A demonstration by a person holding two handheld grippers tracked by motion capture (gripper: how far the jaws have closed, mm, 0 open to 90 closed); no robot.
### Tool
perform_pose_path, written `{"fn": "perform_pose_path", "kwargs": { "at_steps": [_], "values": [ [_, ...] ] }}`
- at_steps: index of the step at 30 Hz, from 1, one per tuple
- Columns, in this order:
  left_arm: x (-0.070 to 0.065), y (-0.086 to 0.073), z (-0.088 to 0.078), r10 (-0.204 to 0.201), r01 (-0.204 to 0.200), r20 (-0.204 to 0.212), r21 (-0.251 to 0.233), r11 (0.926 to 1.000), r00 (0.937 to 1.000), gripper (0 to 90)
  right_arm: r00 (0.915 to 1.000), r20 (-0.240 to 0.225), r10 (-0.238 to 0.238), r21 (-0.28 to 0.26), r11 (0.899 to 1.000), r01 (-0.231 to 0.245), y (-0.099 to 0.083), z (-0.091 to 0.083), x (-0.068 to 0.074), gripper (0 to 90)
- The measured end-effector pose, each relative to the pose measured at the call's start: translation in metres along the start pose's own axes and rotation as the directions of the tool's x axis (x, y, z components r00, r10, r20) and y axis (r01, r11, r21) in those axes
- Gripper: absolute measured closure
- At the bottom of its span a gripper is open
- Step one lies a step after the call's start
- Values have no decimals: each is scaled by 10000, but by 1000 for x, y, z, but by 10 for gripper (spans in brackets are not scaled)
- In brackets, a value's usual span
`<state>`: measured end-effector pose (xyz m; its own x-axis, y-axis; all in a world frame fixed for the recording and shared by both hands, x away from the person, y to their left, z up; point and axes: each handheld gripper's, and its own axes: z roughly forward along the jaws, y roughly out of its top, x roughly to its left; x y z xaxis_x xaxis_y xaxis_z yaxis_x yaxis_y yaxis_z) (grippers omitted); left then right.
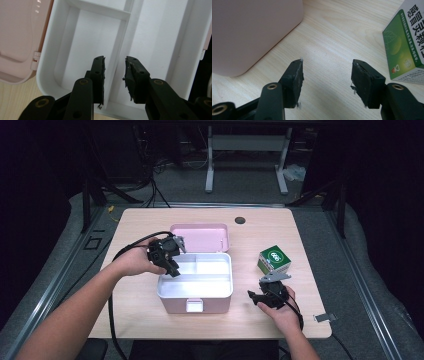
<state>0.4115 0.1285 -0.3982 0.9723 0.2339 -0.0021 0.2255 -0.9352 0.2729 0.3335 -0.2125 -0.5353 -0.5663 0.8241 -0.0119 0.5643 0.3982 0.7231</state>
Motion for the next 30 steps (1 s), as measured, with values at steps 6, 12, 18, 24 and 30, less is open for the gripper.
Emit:
{"fn": "perform_pose_path", "kwargs": {
  "at_steps": [6,12,18,24,30],
  "values": [
    [2,8,2,250,-254,115,383,9989,9996,734,10000,5,-68,2,10000,68,0,0,1,425],
    [0,16,10,800,-811,154,1007,9916,9967,756,10000,-21,-36,-8,10000,36,0,1,1,425],
    [-1,21,16,894,-909,172,1310,9872,9958,782,10000,-15,-54,22,10000,54,0,0,1,425],
    [-2,27,24,1068,-1118,384,1674,9795,9935,834,10000,41,-58,20,10000,58,0,0,1,425],
    [-3,30,30,1331,-1396,466,1935,9711,9900,871,10000,14,-71,37,10000,71,0,0,1,425]
  ]
}}
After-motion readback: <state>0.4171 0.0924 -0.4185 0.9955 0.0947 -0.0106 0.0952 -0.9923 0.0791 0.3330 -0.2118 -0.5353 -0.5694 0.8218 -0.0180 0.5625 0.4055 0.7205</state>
